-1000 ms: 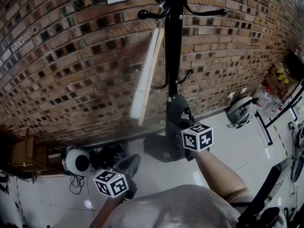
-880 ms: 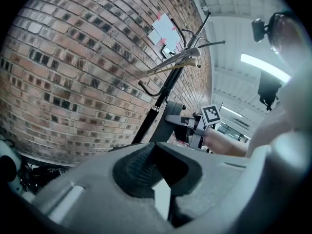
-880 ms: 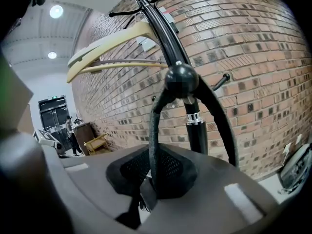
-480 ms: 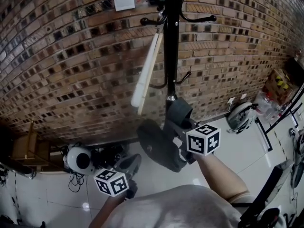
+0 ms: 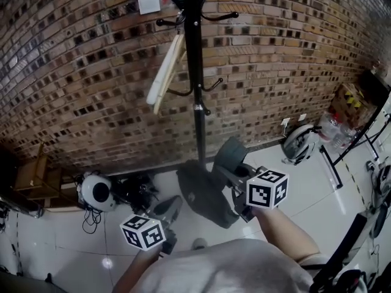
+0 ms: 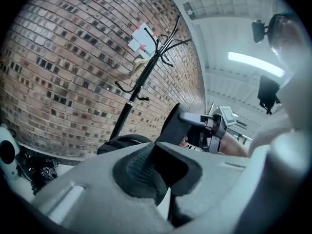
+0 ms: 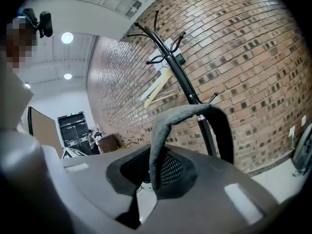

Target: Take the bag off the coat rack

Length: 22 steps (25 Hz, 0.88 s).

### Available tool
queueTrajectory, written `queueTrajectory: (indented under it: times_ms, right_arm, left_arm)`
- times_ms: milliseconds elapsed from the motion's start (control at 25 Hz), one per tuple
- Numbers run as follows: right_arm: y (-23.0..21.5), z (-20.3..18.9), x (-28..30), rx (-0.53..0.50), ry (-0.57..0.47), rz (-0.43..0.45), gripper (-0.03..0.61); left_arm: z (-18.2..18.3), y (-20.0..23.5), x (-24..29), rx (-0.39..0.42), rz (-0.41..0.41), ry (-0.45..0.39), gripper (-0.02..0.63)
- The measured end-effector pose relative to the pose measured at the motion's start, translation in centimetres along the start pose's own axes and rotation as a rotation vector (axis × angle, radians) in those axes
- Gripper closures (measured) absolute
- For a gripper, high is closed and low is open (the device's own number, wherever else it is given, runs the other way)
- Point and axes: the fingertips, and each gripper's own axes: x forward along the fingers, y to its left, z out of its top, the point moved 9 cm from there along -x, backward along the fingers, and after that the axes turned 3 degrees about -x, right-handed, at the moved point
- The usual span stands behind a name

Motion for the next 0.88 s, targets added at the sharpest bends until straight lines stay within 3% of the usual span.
queueTrajectory:
  times_ms: [360,640,880]
  right_arm:
    - [3.6,-7.8,-15.8,-0.031,0.135,0.044,0.555]
    - [5.5,-12.3,-26.7,0.007,0.161,0.038,0.557]
    - [7.7,-14.0,-31.8,0.015,0.163,0.058,0.555]
  left_arm:
    - [-9.4,-11.6,-1.9,-0.003,-0.008,-0.019,0.618]
    - [-15.6,-19.9,-4.3,0.011,0.008,-0.013,0.618]
    - [-17.9,-24.6,-6.1,0.009,0.018,-0.007,0.618]
